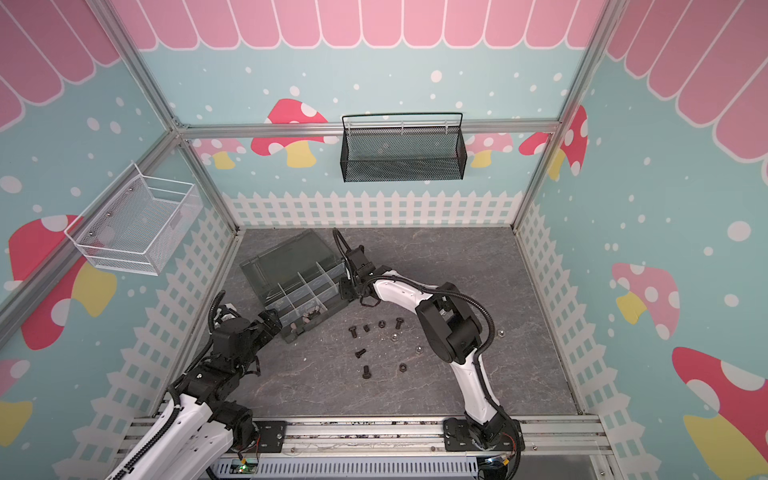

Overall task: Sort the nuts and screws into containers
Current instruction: 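Carry the silver bolt with the right gripper over the organizer, then move the right gripper back over the scattered hardware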

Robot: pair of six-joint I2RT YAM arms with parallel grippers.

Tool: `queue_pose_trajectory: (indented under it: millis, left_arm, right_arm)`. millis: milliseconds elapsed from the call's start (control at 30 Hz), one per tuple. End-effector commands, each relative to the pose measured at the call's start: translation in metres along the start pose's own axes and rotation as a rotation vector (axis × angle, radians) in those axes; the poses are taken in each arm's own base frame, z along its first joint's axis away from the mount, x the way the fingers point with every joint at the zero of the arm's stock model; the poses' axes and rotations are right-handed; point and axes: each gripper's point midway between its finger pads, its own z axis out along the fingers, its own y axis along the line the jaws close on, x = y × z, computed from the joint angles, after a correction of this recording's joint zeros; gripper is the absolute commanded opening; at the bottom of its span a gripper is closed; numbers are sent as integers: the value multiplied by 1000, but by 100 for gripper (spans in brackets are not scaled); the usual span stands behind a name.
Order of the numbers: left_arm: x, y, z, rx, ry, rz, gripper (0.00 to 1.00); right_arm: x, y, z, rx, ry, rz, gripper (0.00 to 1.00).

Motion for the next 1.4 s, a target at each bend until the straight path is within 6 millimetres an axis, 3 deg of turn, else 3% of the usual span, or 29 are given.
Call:
queue_pose_trajectory:
  millis: [0, 133, 267, 533, 733, 1033, 1367]
  left_arm:
    - [1, 4, -1, -10, 1, -10, 100]
    - [1, 4, -1, -10, 0, -8, 100]
    - [-1, 3, -2, -7, -4, -8, 100]
    - [0, 4, -1, -9, -2, -2, 100]
    - [3, 0, 1, 9, 15, -6, 100]
    - [7, -2, 3, 16, 35, -8, 100]
    - [5, -5, 5, 17, 36, -3, 100]
  right_arm:
    - [-15, 6, -24, 12, -54, -41, 45]
    - [-22, -2, -55, 74, -111, -66, 45]
    - [-22, -22, -90, 179, -156, -52, 46]
    - [17, -94, -145, 343, -166, 100, 47]
    - [48, -146, -164, 402, -148, 218, 46]
    - [57, -191, -141, 460, -25, 230, 45]
    - [45, -213, -111, 500, 35, 201, 47]
